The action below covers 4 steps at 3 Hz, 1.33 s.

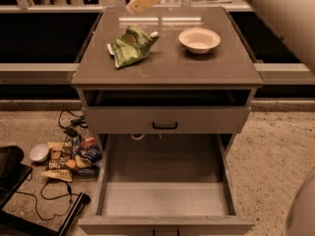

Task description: Pick green jalapeno chip bag from middle drawer and place on counter

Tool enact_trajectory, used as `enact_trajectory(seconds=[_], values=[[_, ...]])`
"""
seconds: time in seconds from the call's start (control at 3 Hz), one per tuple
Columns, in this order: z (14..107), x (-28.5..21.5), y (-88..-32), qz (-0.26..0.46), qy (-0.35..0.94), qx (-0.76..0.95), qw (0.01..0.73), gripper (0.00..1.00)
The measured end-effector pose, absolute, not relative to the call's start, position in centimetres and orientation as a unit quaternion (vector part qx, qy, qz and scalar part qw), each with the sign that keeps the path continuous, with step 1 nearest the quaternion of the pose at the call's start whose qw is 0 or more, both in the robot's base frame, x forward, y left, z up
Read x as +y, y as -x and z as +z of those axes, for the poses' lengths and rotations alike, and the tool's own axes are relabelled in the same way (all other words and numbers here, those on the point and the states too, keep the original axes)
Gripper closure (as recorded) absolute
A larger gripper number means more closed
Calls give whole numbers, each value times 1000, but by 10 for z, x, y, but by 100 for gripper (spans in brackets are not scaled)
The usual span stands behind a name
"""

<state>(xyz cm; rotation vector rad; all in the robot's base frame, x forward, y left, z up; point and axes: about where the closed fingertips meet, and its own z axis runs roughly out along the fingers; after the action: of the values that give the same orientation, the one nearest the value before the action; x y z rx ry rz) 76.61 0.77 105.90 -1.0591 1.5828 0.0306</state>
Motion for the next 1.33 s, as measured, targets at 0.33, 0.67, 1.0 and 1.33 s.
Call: enact_trajectory(seconds=[0.33, 0.67, 1.0, 1.33], values=[[1083, -53, -755, -81, 458, 702, 540, 0], [1083, -52, -755, -80, 458, 702, 540, 0], [1072, -75, -759, -105, 447, 724, 516, 0], [1075, -109, -745, -144, 445, 742, 479, 0]])
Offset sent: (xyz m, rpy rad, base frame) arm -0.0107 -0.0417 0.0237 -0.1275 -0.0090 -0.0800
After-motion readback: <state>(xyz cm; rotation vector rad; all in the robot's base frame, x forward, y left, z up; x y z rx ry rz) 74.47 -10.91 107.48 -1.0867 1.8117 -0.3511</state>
